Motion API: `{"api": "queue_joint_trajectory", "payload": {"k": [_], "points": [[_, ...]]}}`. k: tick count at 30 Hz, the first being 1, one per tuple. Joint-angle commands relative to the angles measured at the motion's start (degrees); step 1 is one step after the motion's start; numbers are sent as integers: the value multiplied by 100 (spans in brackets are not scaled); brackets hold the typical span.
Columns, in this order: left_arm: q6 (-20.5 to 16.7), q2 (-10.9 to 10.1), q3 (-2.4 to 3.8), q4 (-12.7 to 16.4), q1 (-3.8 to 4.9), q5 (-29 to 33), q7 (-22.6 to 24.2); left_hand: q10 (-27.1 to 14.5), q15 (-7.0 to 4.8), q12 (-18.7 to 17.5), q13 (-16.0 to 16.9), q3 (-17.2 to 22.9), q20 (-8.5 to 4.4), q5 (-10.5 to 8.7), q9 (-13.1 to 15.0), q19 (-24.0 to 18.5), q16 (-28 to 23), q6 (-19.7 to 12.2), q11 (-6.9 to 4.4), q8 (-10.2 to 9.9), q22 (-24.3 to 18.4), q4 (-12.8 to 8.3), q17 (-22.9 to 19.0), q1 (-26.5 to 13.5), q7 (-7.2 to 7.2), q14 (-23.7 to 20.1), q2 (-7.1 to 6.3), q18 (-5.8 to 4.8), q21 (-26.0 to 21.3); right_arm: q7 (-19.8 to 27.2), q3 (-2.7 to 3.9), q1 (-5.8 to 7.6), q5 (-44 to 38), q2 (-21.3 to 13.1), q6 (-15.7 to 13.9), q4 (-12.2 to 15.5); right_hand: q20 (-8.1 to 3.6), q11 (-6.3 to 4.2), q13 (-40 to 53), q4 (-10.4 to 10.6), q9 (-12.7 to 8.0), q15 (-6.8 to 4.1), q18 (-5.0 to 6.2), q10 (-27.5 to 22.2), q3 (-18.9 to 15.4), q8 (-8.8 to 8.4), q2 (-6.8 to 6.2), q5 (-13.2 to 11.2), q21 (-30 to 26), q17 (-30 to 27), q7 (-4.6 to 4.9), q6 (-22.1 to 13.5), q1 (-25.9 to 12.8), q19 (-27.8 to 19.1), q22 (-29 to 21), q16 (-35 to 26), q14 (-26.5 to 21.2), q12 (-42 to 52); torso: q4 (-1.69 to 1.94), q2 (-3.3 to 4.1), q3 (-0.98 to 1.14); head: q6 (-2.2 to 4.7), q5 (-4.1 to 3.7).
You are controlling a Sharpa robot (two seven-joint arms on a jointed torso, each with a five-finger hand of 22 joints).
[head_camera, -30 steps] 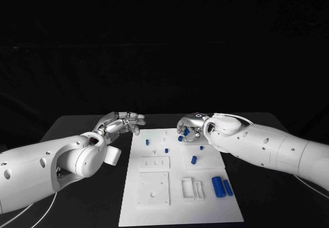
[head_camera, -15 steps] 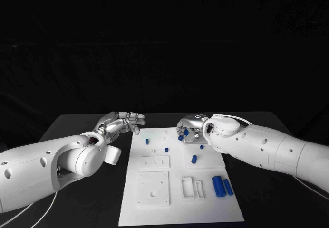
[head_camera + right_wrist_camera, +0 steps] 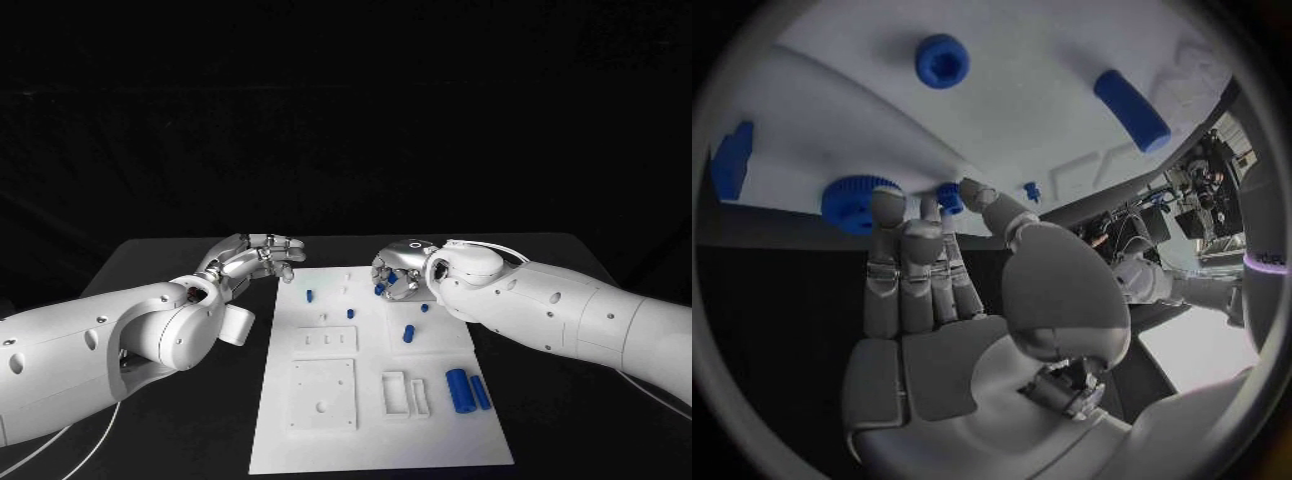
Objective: Assemble the parts on the task board
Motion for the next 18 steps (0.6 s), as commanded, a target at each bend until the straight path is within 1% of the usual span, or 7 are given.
{"api": "queue_joint_trajectory", "payload": {"k": [1,2,6,12,18], "points": [[95,9,6,13,13,11,19,-48,5,-26,-2,-31,1,-34,-5,-34,19,-23,12,-39,119,4,5,-61,16,-27,15,122,39,-107,0,-4,-129,3,77,9,-6,-52,53,35,19,-78,274,141,283,47,144,-409,39,-49,-35,120,20,-34,118,46,-22,44,-8,5,2,-5,9],[102,10,6,20,13,11,15,-49,6,-26,-2,-31,1,-34,-5,-35,21,-25,13,-40,118,5,5,-64,17,-28,16,123,41,-114,0,-4,-128,2,78,11,2,-53,71,56,19,-87,274,162,441,41,117,-494,49,-73,-38,140,-11,-31,118,57,-20,38,-9,6,1,-12,10],[107,17,6,19,13,11,-4,-55,6,-30,-2,-24,1,-26,-5,-39,29,-30,14,-44,117,1,4,-61,18,-33,19,126,47,-126,0,-6,-128,14,84,17,-2,-73,131,45,40,-111,274,233,715,43,106,-520,101,-133,-59,210,-140,-21,127,102,-20,28,-3,12,-4,-19,10],[106,20,6,10,13,11,-11,-62,7,-36,-2,-15,1,-14,-5,-44,39,-36,15,-49,116,-7,2,-51,21,-40,21,129,54,-153,0,-11,-95,25,80,35,-6,-109,193,34,77,-145,274,322,828,73,125,-547,154,-168,-94,294,-218,-13,130,150,-26,39,2,14,0,-13,8],[108,22,6,7,13,11,-16,-65,8,-38,-1,-4,2,0,-4,-50,49,-40,16,-52,115,-17,-1,-39,22,-47,20,133,62,-263,0,-11,-78,27,-10,45,-6,-147,262,35,123,-181,274,413,955,103,154,-680,259,-187,-133,383,-271,-11,148,215,-35,48,-8,19,-7,-7,19]]}}
